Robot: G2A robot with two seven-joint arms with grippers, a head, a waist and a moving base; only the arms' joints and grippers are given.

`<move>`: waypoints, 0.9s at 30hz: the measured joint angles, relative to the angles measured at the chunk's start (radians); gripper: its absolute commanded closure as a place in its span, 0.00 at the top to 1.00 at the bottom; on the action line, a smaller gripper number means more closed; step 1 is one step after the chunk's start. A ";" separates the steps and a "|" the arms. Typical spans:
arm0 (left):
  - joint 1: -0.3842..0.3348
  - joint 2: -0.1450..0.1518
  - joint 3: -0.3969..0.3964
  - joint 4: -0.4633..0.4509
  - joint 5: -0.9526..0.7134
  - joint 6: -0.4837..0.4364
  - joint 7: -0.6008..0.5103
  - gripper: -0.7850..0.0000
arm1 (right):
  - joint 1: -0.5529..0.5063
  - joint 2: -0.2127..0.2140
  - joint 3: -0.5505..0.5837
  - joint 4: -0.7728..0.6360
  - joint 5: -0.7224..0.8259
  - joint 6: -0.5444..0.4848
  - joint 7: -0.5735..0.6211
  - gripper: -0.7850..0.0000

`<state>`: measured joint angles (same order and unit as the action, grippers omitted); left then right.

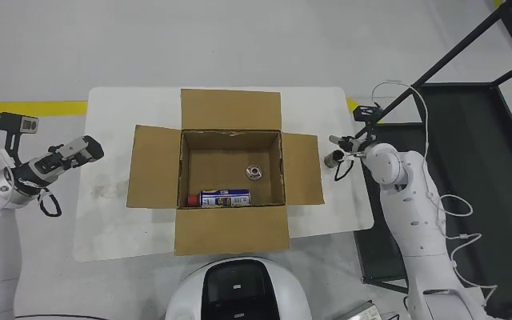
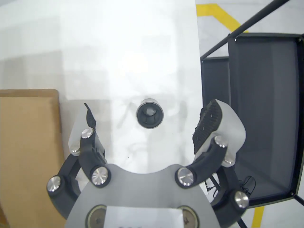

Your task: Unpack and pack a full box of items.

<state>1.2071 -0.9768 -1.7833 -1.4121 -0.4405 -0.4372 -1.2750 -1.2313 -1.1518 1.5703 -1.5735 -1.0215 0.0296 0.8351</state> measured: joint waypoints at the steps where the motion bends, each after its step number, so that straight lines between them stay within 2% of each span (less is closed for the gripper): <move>1: 0.000 0.000 0.000 0.000 0.000 0.000 0.000 1.00 | -0.029 0.002 0.000 -0.072 -0.007 -0.012 0.011 1.00; 7: 0.000 0.000 0.000 0.000 0.000 0.000 0.000 1.00 | -0.091 0.007 -0.053 -0.332 -0.046 -0.105 0.092 1.00; 12: 0.000 0.000 0.000 0.000 0.000 0.000 0.000 1.00 | -0.060 0.006 -0.164 -0.421 -0.003 -0.249 0.159 1.00; 14: 0.000 0.000 0.000 0.000 0.000 0.000 0.000 1.00 | -0.025 0.003 -0.229 -0.415 0.025 -0.303 0.197 1.00; 17: 0.000 0.000 0.000 0.000 0.000 0.000 0.000 1.00 | 0.041 -0.006 -0.320 -0.386 0.048 -0.326 0.231 1.00; 23: 0.000 0.000 0.000 0.000 0.000 0.000 0.000 1.00 | 0.173 -0.035 -0.505 -0.268 0.035 -0.294 0.234 1.00; 27: 0.000 0.000 0.000 0.000 0.000 0.000 0.000 1.00 | 0.218 -0.048 -0.561 -0.211 0.033 -0.267 0.221 1.00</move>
<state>1.2071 -0.9768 -1.7833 -1.4121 -0.4405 -0.4372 -1.2750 -1.0133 -1.1999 1.0088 -1.7847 -0.9887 -0.2377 1.0558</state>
